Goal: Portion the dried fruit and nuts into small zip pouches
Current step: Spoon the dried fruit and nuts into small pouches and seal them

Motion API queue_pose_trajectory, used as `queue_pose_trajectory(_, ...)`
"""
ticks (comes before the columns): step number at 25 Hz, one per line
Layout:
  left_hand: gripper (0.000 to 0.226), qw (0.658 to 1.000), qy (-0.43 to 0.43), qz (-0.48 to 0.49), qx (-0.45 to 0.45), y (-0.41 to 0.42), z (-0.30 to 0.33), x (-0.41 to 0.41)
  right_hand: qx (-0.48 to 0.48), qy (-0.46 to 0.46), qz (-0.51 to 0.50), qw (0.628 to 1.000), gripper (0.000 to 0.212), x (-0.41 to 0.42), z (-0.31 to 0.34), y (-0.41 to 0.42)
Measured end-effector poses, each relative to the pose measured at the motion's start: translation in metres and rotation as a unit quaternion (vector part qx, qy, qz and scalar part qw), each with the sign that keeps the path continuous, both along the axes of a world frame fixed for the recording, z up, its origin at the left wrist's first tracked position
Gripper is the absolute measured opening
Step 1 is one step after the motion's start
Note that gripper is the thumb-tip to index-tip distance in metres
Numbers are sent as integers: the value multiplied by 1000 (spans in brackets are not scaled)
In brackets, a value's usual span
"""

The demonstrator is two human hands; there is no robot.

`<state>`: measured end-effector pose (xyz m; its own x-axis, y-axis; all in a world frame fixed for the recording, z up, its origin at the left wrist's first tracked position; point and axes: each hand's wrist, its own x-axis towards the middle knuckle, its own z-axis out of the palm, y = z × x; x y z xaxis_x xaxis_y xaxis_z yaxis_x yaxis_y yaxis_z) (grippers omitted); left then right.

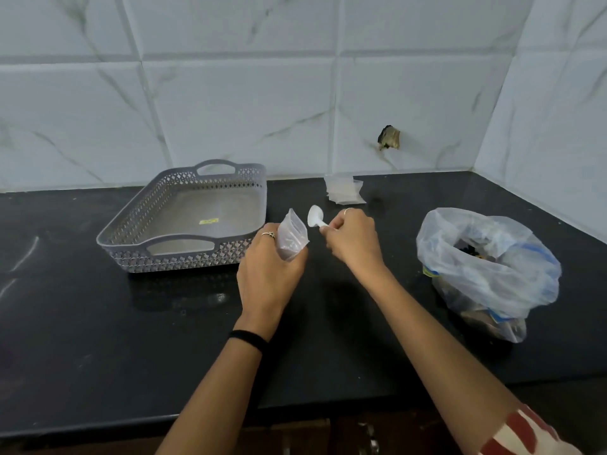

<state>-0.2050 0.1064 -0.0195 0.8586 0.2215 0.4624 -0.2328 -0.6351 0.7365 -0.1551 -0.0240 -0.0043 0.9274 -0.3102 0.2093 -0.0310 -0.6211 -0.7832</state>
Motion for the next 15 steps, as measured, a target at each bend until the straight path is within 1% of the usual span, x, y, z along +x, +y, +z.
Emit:
queue_pose_trajectory(2, 16, 1000, -6, -16, -5, -5, 0, -2, 16, -41, -3, 999, 13, -24, 18, -18)
queue_pose_trajectory(5, 13, 998, -16, -57, -20, -22, 2, -6, 0, -104, -6, 995, 12, -71, 46, -49)
queue_pose_trajectory(8, 15, 990, -32, -134, -39, -48, 3, -9, -23, -154, -31, 987, 8, -117, 63, -90)
queue_pose_trajectory(10, 19, 980, -42, -191, -38, -66, 3, -10, -37, -171, -80, 981, 8, -140, 69, -122)
queue_pose_trajectory(11, 23, 976, -40, -212, -26, -76, 2, -10, -47, -169, -112, 978, 10, -149, 72, -138)
queue_pose_trajectory(13, 29, 971, -26, -237, 6, -92, -1, -7, -68, -135, -155, 976, 14, -164, 75, -169)
queue_pose_trajectory(15, 32, 968, -15, -249, 27, -101, -2, -5, -104, -90, -145, 980, 15, -174, 72, -190)
